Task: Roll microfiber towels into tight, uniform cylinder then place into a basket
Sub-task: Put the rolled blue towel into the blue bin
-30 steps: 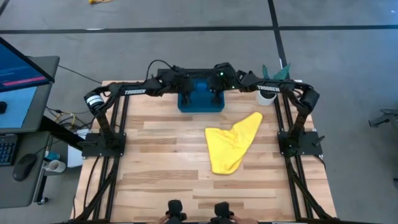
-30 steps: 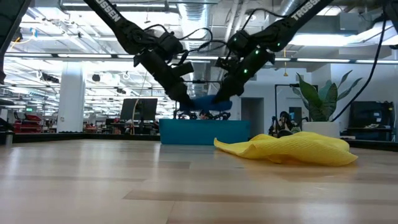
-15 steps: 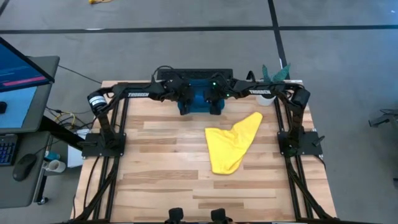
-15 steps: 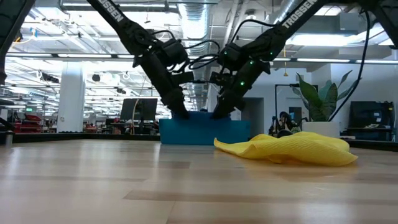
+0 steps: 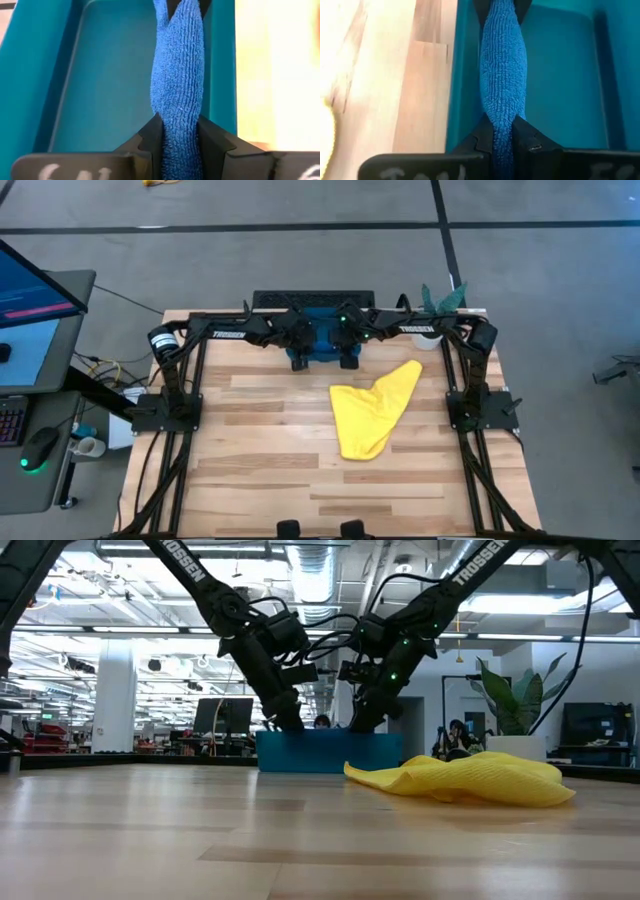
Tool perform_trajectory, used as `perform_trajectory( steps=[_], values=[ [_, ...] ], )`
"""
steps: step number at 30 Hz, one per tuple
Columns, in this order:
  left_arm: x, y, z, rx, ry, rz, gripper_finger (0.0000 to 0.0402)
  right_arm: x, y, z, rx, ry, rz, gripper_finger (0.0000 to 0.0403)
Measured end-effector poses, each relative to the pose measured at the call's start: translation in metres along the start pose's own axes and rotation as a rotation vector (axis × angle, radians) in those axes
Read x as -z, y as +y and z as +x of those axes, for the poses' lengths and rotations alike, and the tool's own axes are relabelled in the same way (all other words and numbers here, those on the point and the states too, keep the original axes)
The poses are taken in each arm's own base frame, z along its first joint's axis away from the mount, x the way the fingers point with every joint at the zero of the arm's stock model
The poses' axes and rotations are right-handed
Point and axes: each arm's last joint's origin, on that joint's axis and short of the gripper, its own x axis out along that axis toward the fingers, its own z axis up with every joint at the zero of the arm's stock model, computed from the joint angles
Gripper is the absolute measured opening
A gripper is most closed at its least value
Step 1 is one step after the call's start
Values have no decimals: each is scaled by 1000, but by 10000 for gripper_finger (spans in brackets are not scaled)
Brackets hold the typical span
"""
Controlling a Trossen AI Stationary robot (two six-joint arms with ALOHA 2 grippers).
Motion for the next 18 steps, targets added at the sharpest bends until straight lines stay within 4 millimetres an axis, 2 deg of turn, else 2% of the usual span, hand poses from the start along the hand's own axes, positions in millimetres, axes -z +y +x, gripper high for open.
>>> perform_trajectory(
  steps=[5,14,18],
  values=[
    [1,-3,0,10,11,8,103,0,5,5,-15,21,-7,47],
    [2,-3,-2,-62,65,29,185,5,5,6,-23,57,2,47],
    [2,-2,-3,-78,69,67,201,5,6,6,-26,57,2,47]
  ],
)
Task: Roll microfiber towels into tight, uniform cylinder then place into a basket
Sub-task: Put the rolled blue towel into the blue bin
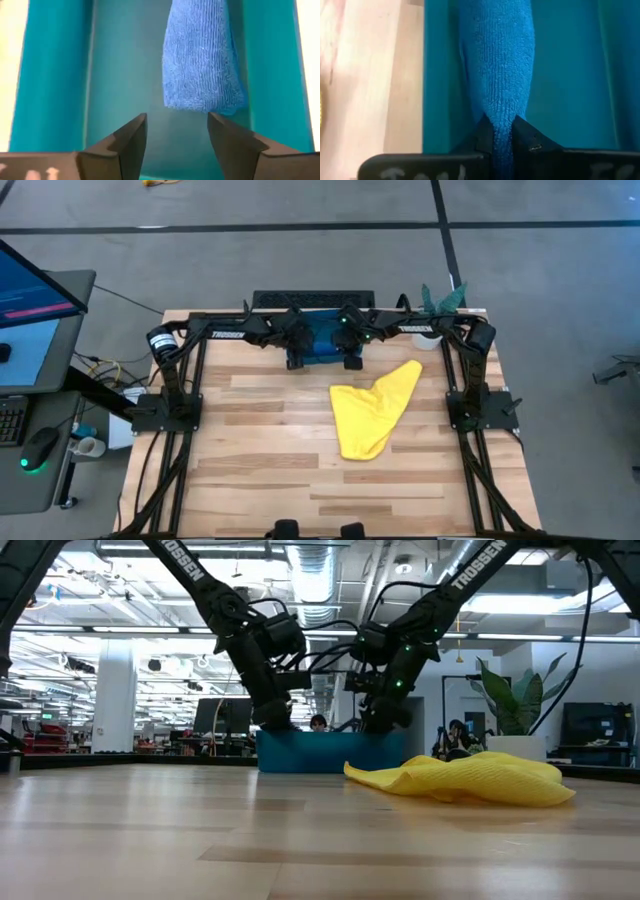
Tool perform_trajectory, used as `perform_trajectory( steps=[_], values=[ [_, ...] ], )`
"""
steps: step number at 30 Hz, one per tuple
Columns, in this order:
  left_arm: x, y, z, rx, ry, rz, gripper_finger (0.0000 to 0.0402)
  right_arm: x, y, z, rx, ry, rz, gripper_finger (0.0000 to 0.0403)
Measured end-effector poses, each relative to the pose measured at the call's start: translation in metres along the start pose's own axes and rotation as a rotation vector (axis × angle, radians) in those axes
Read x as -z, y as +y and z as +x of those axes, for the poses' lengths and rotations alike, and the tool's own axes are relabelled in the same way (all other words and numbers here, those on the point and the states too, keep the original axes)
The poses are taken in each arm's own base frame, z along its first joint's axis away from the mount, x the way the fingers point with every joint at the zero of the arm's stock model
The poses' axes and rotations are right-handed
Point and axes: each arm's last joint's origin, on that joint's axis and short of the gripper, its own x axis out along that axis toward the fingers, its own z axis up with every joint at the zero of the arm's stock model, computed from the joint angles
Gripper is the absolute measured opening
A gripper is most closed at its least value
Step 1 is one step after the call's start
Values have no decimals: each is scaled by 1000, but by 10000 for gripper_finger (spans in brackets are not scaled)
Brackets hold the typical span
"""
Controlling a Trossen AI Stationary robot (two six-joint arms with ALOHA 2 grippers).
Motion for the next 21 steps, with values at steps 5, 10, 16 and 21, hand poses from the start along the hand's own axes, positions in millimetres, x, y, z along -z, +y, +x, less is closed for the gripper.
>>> perform_trajectory(
  steps=[5,10,16,21],
  values=[
    [-4,2,-4,-19,-33,25,197,-2,1,0,-2,-11,-4,56],
    [-5,7,-9,-37,-49,32,188,-3,3,0,-8,-7,-9,81],
    [-2,16,-14,-76,-43,34,185,-3,4,0,-14,5,-9,157],
    [-2,24,-22,-97,-63,18,185,-4,5,-2,25,25,-49,217]
  ],
)
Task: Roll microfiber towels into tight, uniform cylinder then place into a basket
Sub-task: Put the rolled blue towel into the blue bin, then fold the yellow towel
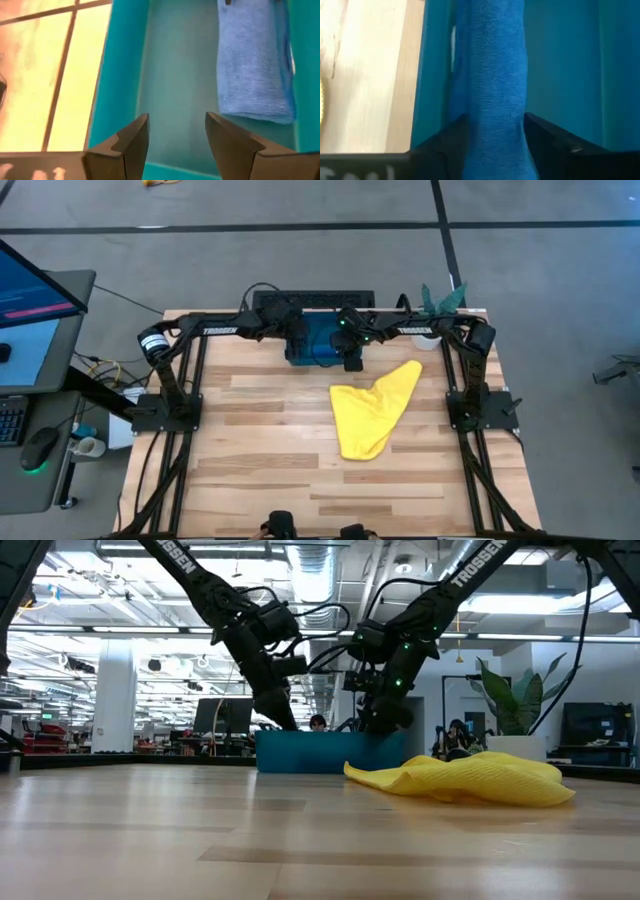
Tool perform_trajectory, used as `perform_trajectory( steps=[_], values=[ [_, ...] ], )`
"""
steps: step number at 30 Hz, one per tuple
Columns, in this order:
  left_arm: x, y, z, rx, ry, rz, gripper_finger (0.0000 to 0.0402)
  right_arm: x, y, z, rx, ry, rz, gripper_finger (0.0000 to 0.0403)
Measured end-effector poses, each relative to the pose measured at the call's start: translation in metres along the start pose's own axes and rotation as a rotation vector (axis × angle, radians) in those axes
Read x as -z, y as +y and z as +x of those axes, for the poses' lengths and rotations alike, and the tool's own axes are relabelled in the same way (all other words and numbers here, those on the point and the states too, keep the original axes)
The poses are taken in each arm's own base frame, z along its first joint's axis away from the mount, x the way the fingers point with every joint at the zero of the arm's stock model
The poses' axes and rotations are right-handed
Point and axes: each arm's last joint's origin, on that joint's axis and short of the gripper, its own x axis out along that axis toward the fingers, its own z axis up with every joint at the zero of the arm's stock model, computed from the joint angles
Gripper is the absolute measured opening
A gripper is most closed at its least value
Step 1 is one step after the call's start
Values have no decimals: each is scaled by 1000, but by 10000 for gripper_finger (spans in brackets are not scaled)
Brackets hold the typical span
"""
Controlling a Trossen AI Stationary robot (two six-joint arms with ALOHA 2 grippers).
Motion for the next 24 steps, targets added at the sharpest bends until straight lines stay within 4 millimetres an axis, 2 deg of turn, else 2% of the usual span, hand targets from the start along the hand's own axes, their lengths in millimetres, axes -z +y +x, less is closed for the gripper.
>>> perform_trajectory(
  steps=[4,9,19,24],
  values=[
    [-3,6,-10,-11,-38,-9,185,-1,-1,-2,8,-3,-19,239],
    [-6,13,-23,-33,-70,-30,185,-6,-4,-7,3,7,-17,238],
    [-9,16,-45,-38,-89,-50,184,-25,-16,-34,-33,54,8,219],
    [-12,14,-63,-33,-98,-56,184,-35,-17,-53,-82,115,42,212]
  ],
)
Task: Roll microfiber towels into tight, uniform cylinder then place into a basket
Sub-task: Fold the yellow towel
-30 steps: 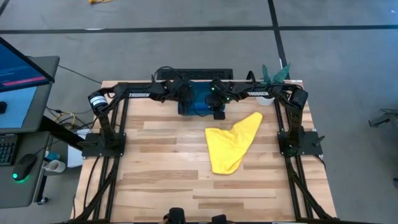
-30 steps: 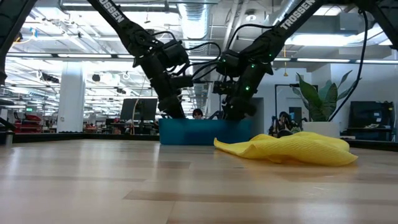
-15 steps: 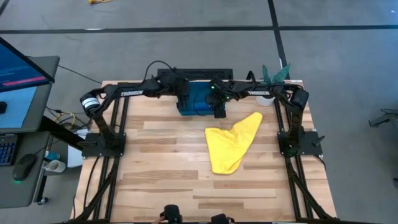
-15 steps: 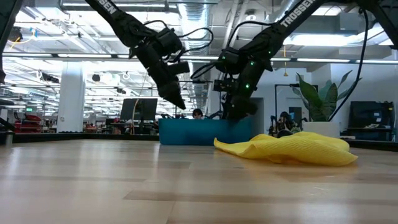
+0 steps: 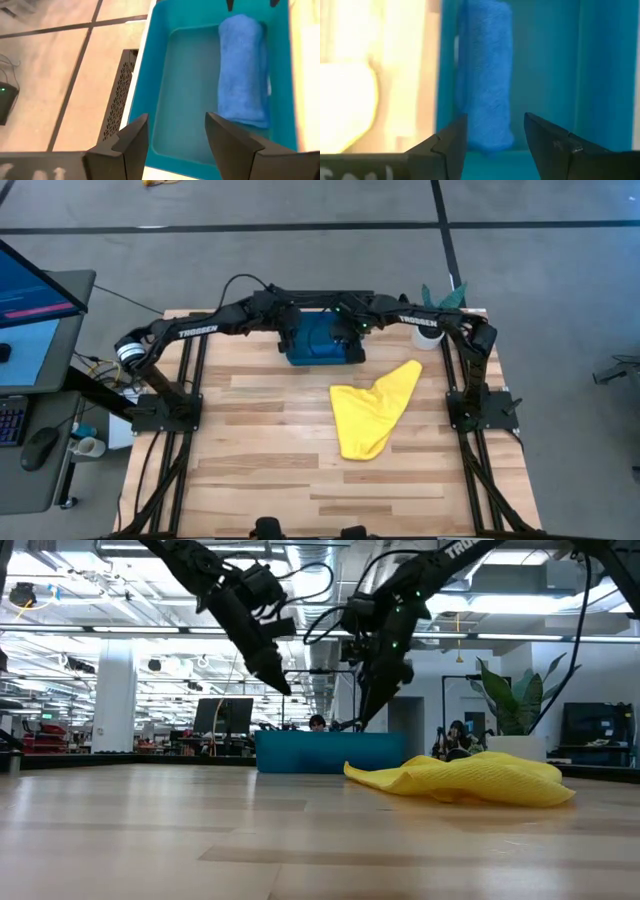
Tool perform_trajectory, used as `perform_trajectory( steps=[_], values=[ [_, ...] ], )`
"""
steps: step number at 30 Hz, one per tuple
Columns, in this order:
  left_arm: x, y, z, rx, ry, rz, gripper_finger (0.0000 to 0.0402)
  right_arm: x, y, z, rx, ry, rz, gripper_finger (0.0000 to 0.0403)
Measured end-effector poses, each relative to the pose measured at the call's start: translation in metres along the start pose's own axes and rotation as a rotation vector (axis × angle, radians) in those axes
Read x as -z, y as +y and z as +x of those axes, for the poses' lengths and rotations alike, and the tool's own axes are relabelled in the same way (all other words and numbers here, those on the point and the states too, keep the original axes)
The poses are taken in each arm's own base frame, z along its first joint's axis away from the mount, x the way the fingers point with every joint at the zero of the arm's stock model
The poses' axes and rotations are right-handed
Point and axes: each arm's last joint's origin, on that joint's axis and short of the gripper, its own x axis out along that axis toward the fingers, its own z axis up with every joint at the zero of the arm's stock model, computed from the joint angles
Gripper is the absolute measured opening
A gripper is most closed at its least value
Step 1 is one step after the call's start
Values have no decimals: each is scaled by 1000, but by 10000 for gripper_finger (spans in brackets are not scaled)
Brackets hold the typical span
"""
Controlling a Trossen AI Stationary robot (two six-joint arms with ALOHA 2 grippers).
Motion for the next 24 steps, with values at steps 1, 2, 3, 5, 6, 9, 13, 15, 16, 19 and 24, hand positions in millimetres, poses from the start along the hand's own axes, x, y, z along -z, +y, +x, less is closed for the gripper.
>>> perform_trajectory(
  steps=[1,2,3,5,6,9,13,15,16,19,24],
  values=[
    [-2,-1,-4,1,-8,-7,184,-1,1,-3,-12,10,8,211],
    [-4,-3,-8,3,-14,-12,184,-1,2,-6,-21,15,18,210],
    [-6,-4,-12,7,-20,-16,184,0,4,-10,-30,24,27,209],
    [-9,-10,-19,21,-24,-22,184,1,9,-16,-41,35,41,205],
    [-10,-13,-21,35,-19,-26,184,2,12,-19,-48,44,47,203],
    [-11,-24,-23,108,-14,-34,184,5,25,-28,-69,66,62,193],
    [-15,-44,-23,186,-30,-22,184,12,46,-42,-74,53,73,174],
    [-16,-57,-22,215,-32,-10,184,18,59,-48,-76,46,79,166],
    [-17,-62,-22,227,-32,-8,184,20,64,-51,-71,29,82,162],
    [-21,-80,-24,264,-47,2,184,28,83,-58,-65,-9,106,153],
    [-31,-108,-29,304,-109,-2,184,39,114,-62,-66,-86,167,144]
  ],
)
